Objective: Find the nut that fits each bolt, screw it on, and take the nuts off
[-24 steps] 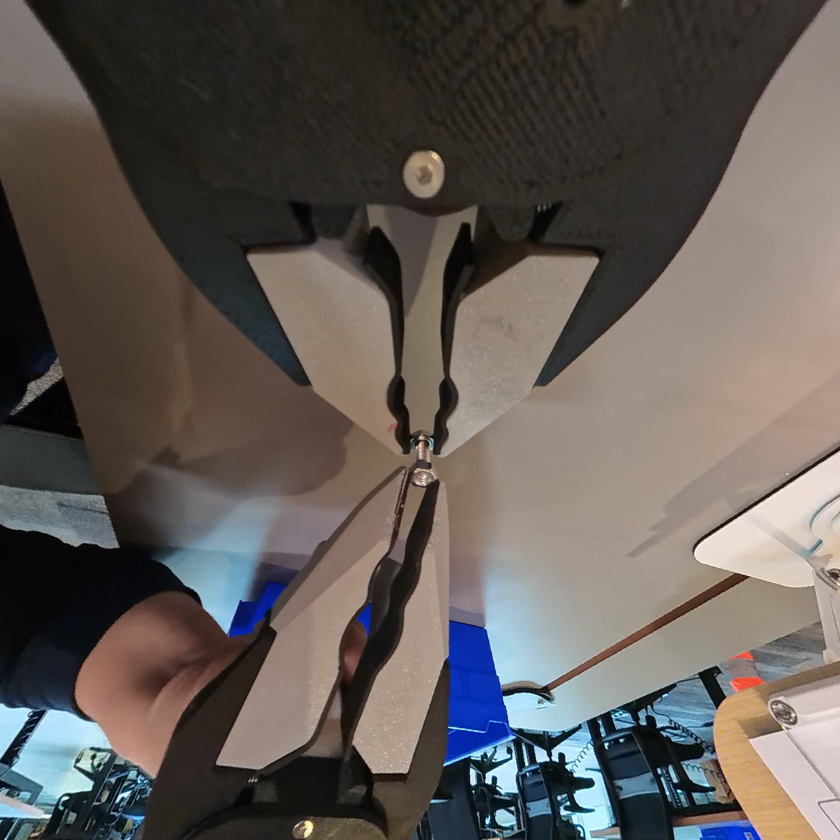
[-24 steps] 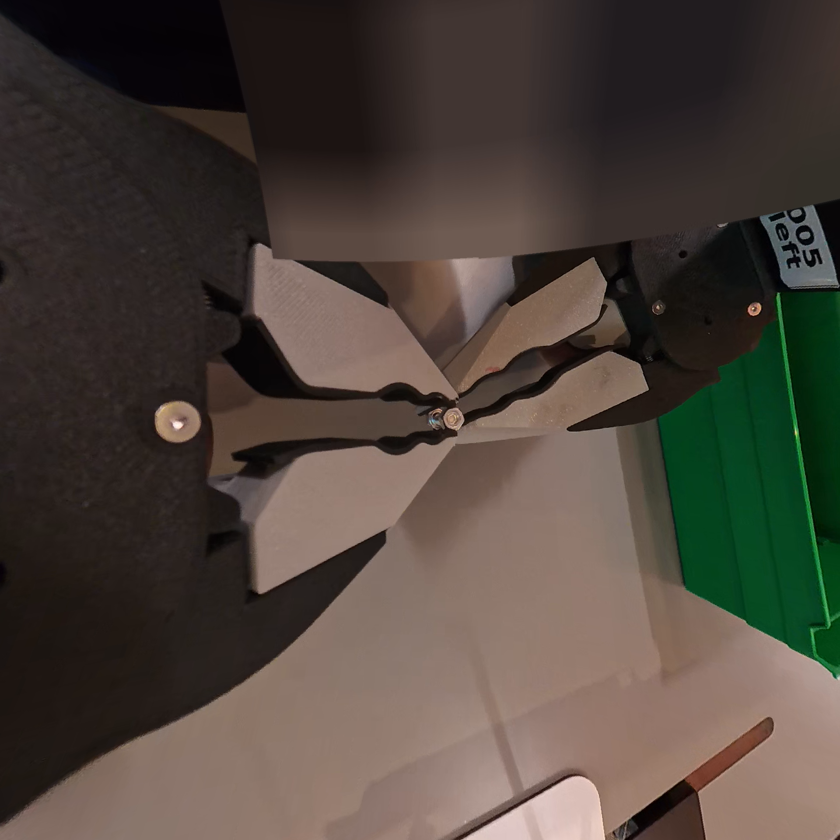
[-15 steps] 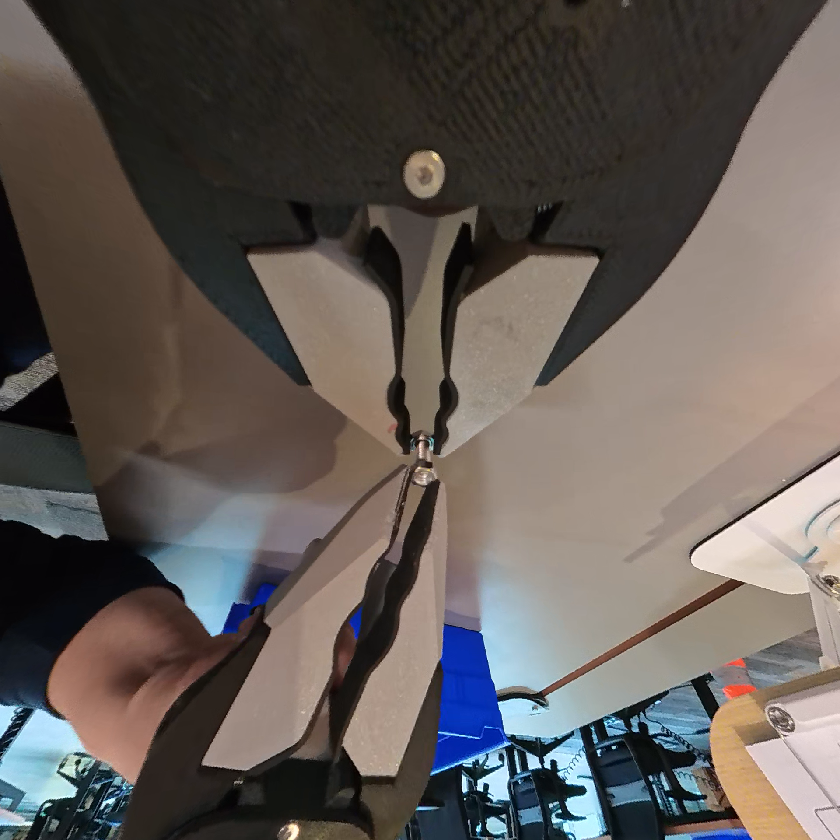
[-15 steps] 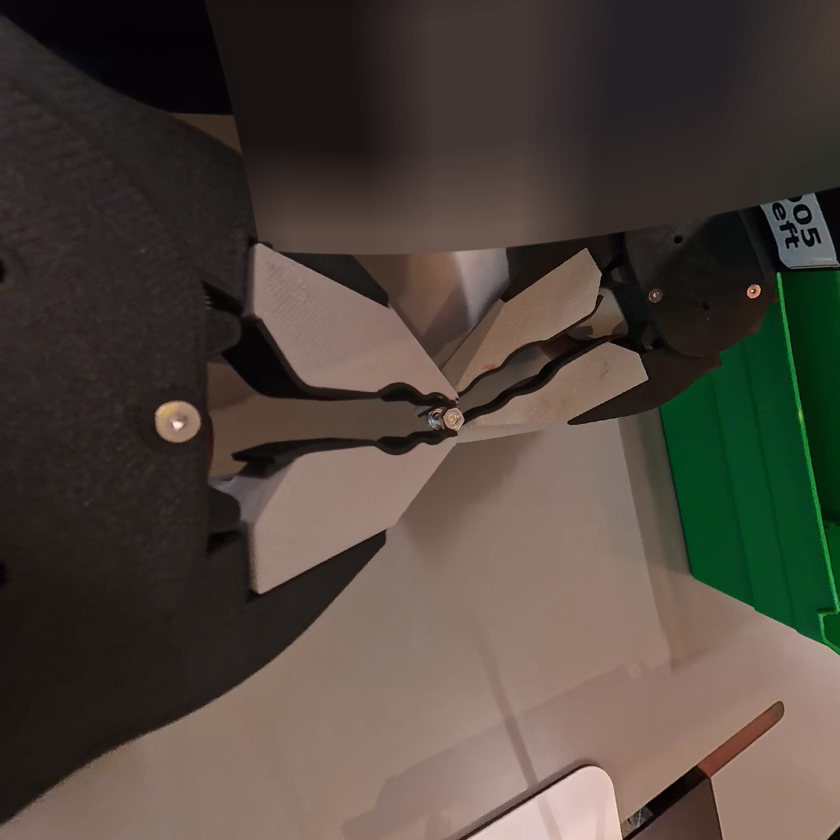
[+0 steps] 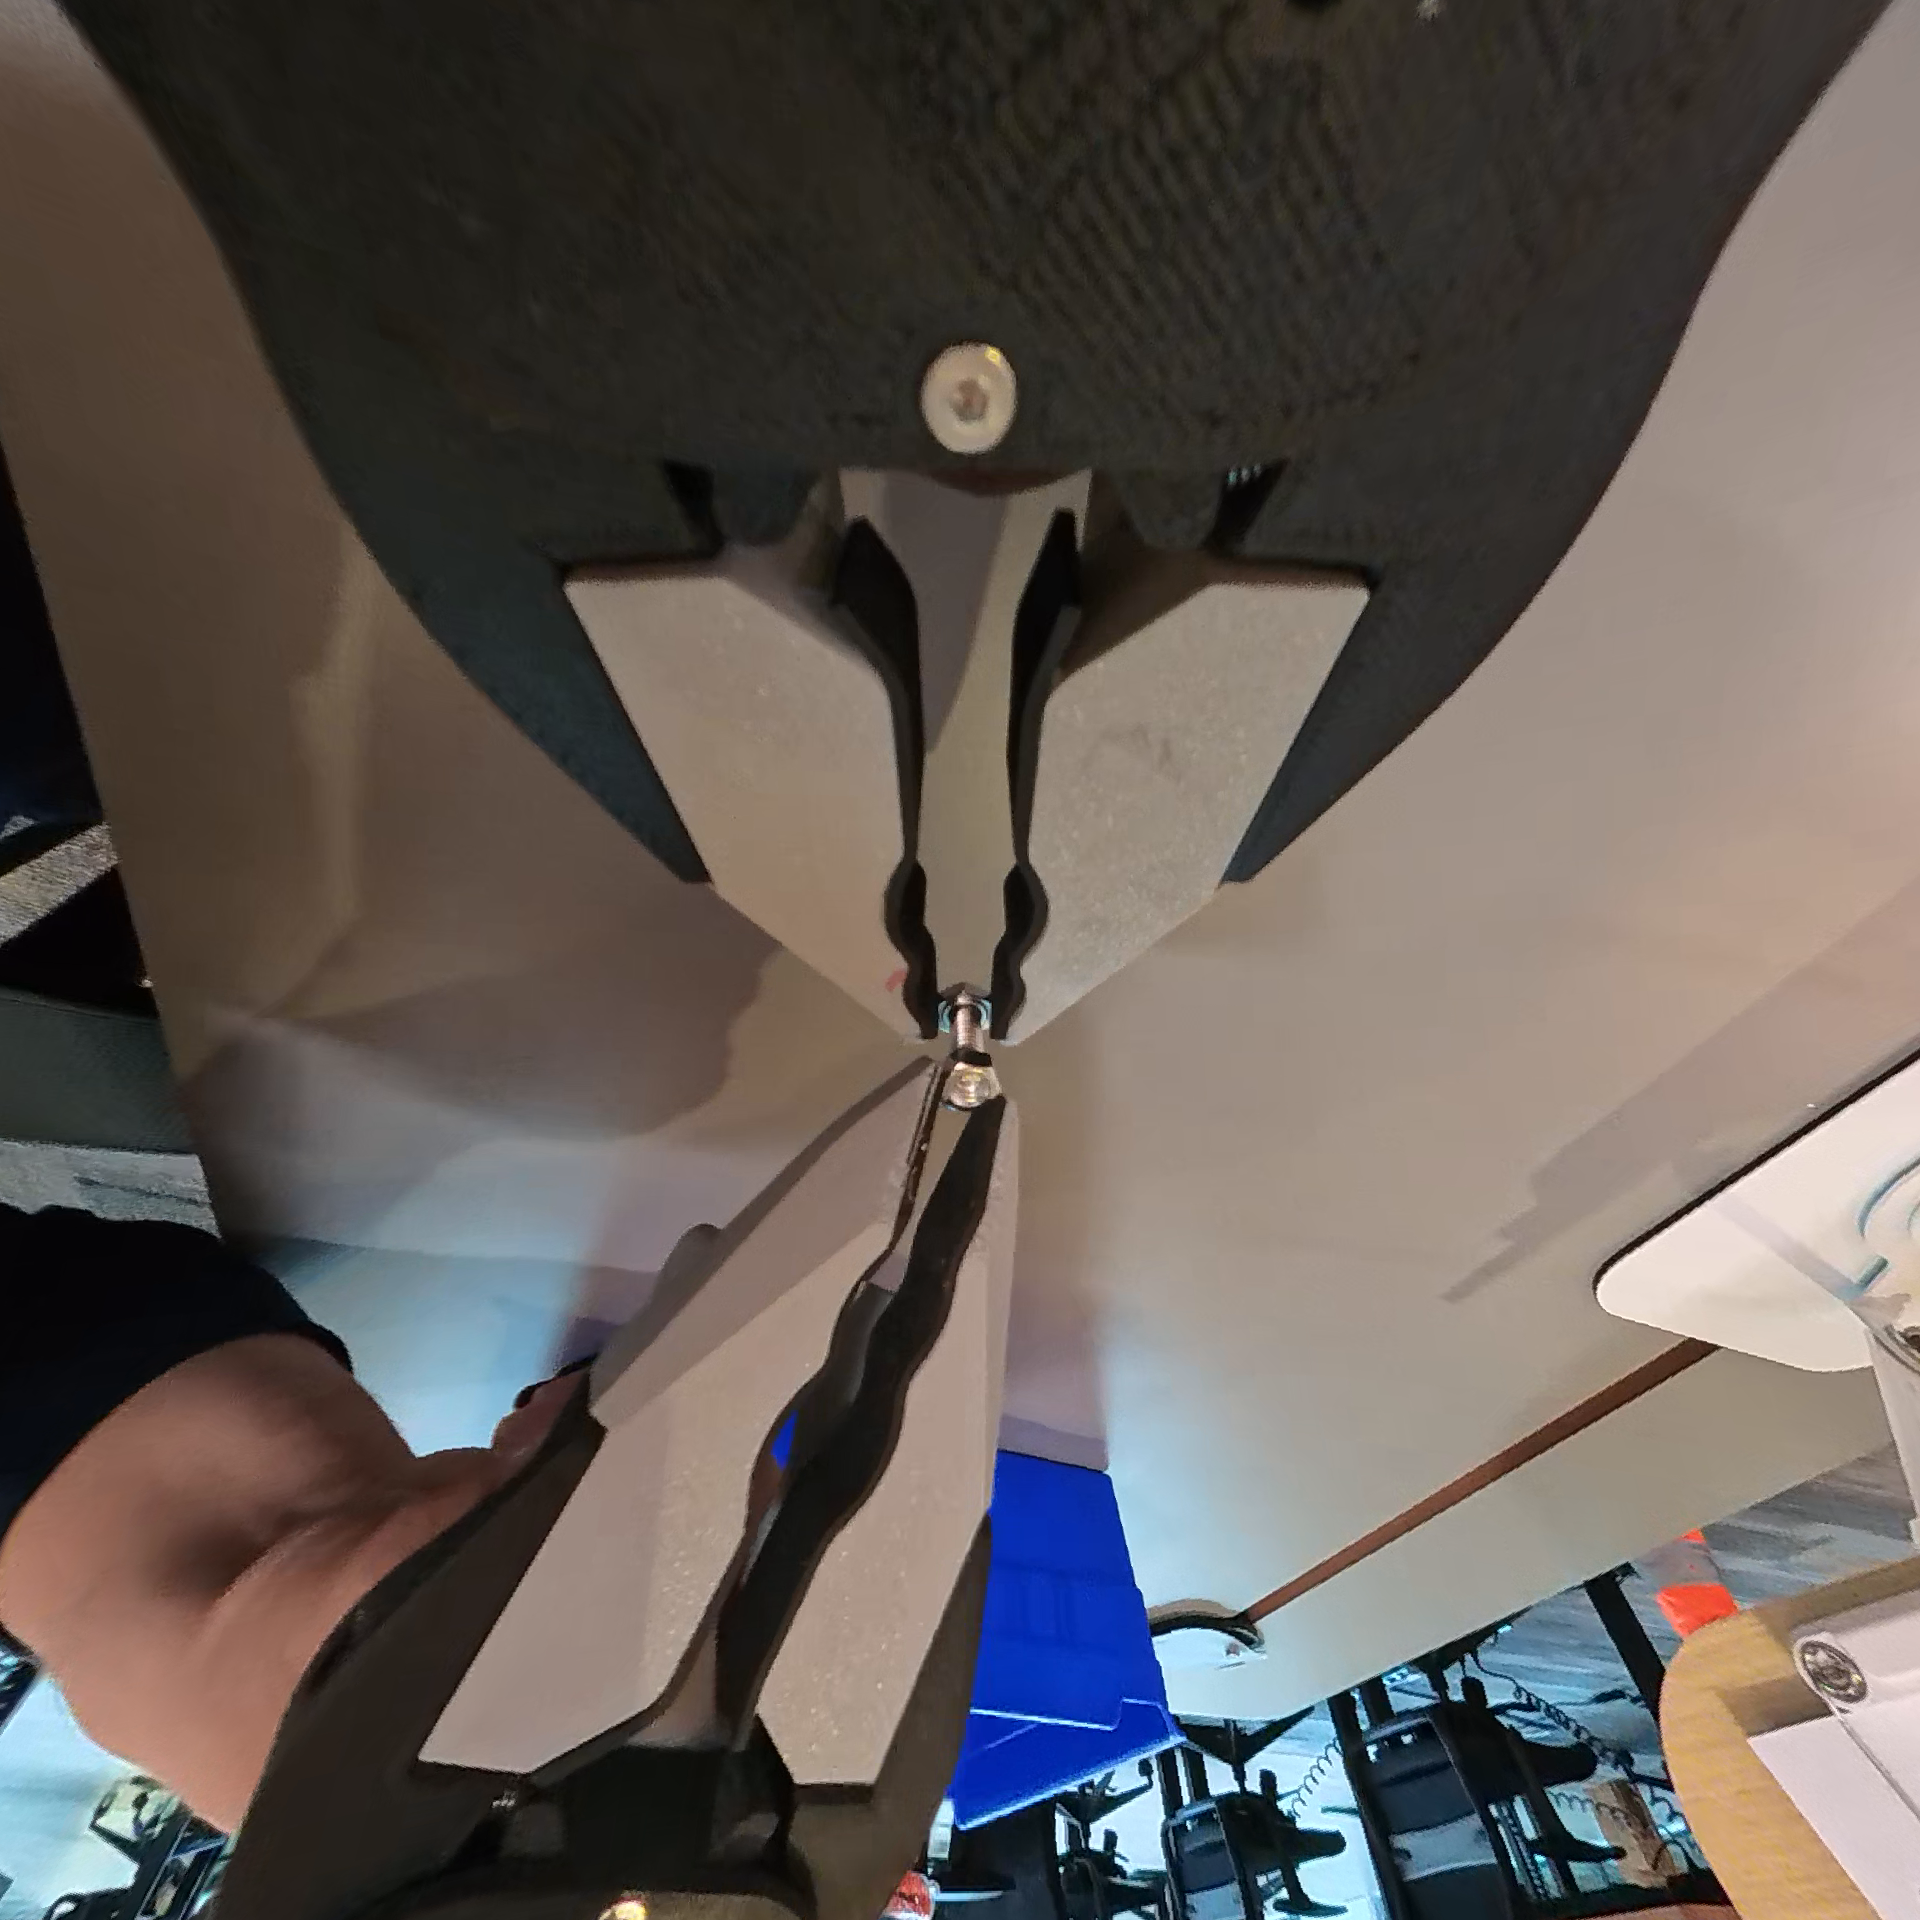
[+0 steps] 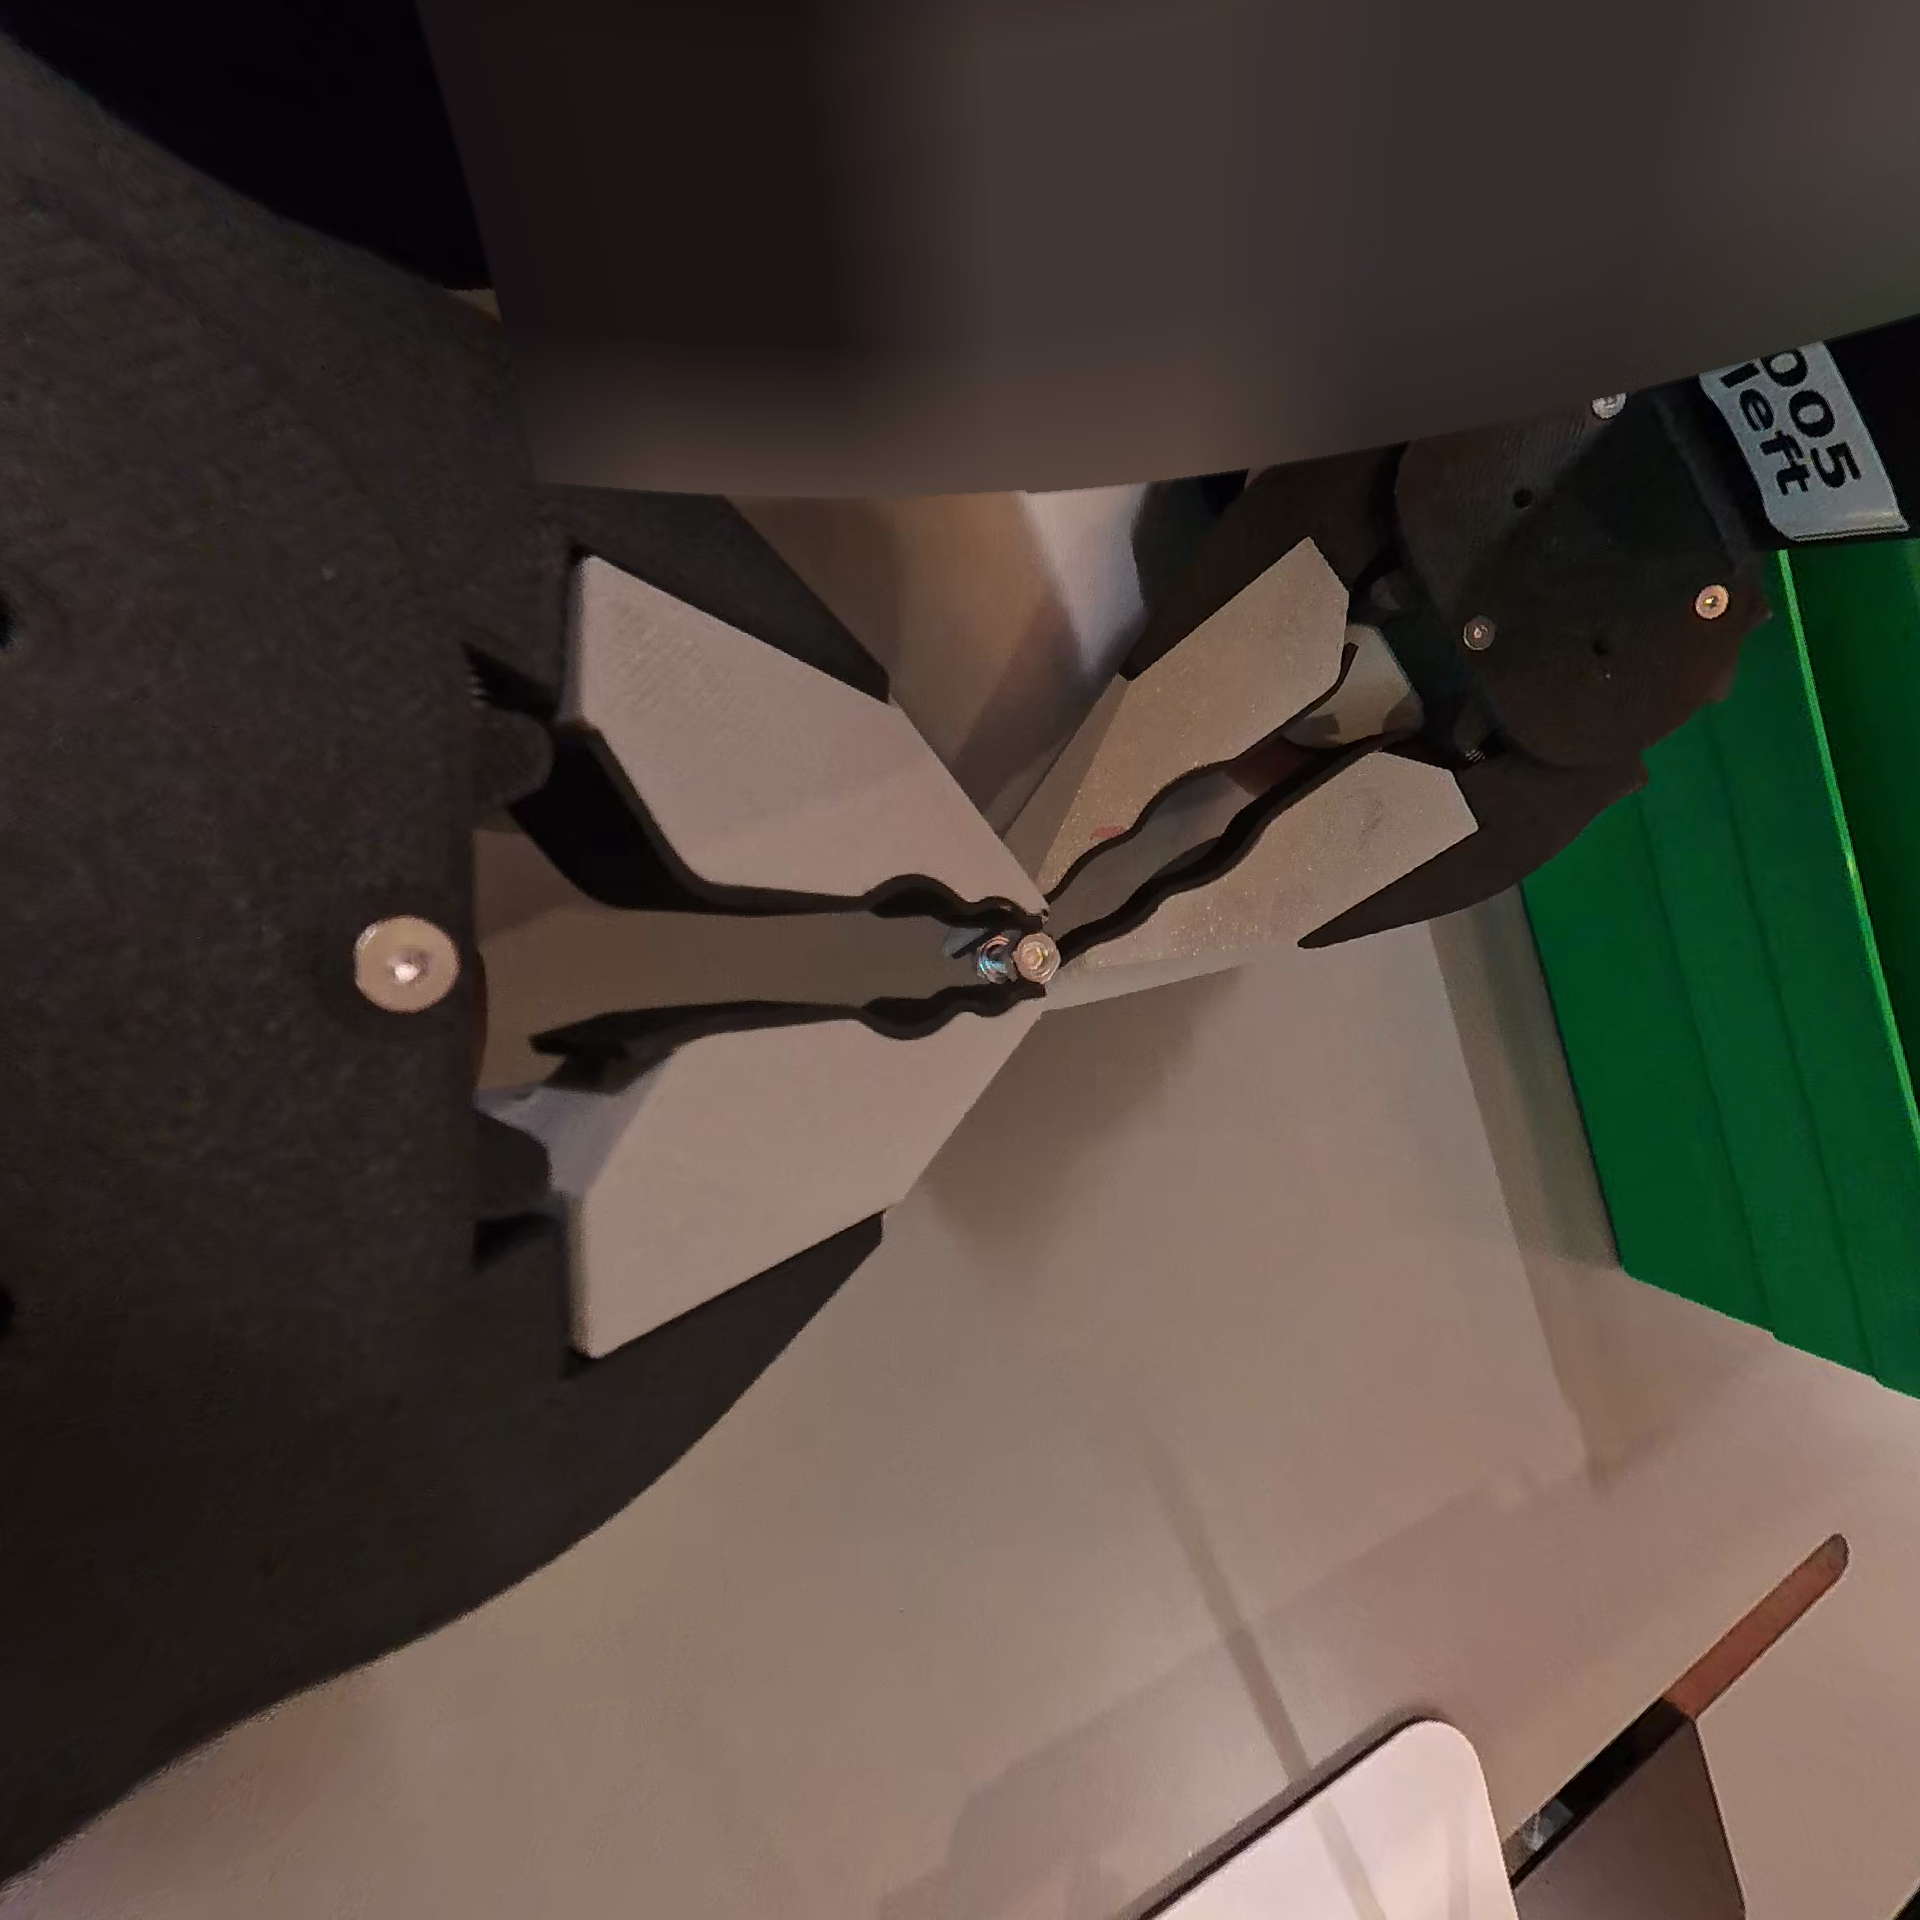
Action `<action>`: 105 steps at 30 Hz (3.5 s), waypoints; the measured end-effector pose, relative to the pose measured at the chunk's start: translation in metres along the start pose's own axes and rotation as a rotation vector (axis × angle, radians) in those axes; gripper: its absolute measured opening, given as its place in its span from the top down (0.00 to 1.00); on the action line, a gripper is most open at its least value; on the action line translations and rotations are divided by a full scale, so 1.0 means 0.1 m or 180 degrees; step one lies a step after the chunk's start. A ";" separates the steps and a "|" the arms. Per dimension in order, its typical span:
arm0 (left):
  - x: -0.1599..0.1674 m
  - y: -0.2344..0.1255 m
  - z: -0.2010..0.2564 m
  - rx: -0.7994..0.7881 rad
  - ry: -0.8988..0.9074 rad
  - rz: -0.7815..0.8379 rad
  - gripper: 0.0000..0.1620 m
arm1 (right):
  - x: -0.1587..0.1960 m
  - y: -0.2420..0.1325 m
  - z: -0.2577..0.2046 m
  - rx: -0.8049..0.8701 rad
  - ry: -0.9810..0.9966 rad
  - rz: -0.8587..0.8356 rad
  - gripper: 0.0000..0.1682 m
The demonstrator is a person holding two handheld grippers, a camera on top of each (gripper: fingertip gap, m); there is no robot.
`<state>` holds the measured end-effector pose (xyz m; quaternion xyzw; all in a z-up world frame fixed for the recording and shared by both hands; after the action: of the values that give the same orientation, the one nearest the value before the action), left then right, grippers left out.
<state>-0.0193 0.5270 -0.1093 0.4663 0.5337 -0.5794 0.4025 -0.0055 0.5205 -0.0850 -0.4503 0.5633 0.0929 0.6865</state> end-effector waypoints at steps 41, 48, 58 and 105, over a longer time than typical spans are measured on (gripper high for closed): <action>-0.04 -0.01 0.08 0.0128 0.0040 0.0110 0.95 | -0.07 -0.16 -0.08 -0.0207 -0.0035 0.0563 0.85; -0.12 -0.04 0.17 0.0364 0.0026 0.0268 0.95 | 0.00 -0.18 -0.10 -0.0454 -0.0115 0.0762 0.83; -0.12 -0.04 0.21 0.0407 0.0050 0.0263 0.95 | 0.01 -0.12 -0.22 -0.0600 -0.0168 0.0762 0.85; -0.10 -0.04 0.08 0.0171 -0.0037 0.0148 0.95 | -0.03 -0.08 -0.12 -0.0366 -0.0034 0.0805 0.83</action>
<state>-0.0213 0.5190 -0.0992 0.4859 0.5045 -0.5867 0.4063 -0.0099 0.5089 -0.0778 -0.4137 0.6057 0.2132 0.6454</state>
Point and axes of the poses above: each gripper's, where its closed fingertips meet, y out along the fingers, x out of its underside, z = x × y across the jaws, the point moved 2 cm from there along -y, back along the fingers, and after that the axes turned 7 degrees about z, right-handed, at the moved point
